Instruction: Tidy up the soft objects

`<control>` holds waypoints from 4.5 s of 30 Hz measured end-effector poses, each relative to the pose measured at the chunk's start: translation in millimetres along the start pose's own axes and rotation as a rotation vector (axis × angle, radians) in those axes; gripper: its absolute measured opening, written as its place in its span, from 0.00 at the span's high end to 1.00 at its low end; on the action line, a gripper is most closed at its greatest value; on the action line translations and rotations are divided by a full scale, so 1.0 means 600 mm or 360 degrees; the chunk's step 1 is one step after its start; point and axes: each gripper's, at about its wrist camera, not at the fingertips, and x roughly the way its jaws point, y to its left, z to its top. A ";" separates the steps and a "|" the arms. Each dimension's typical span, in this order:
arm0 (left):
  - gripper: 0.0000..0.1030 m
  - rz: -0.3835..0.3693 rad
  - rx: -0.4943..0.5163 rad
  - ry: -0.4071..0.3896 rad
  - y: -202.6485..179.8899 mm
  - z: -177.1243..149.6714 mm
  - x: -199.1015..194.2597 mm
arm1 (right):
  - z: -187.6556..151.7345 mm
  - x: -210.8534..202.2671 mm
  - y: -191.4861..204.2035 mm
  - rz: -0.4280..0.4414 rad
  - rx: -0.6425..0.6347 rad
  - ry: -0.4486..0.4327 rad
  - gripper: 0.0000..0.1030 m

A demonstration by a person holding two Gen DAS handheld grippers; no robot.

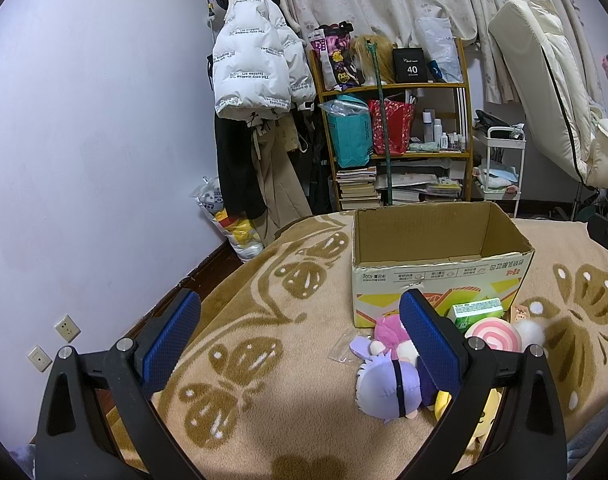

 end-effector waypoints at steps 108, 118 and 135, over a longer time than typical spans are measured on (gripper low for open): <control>0.44 -0.0715 -0.0309 0.1179 -0.069 -0.113 0.277 | -0.171 0.217 0.225 0.0554 -0.0481 0.1161 0.31; 0.45 -0.0675 -0.0258 0.1134 -0.072 -0.111 0.268 | -0.159 0.200 0.214 0.0545 -0.0448 0.1141 0.33; 0.42 -0.0809 -0.0424 0.1292 -0.069 -0.140 0.291 | -0.163 0.195 0.208 0.0537 -0.0452 0.1142 0.33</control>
